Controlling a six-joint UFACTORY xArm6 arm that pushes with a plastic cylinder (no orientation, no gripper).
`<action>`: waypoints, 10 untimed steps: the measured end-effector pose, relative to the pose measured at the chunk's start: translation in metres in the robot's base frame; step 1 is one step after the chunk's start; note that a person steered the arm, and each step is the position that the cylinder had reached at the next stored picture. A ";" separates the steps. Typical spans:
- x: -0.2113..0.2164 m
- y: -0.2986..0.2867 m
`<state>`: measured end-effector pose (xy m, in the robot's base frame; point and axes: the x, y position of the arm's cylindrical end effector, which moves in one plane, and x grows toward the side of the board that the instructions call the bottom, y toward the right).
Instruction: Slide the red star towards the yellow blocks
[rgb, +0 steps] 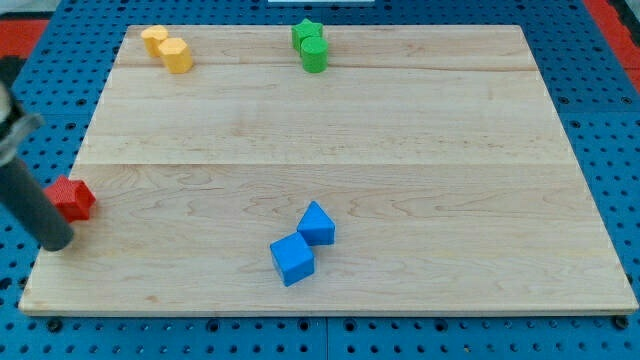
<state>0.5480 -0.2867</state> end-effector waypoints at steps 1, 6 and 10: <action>-0.015 -0.015; -0.110 0.082; -0.198 0.066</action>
<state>0.3502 -0.2205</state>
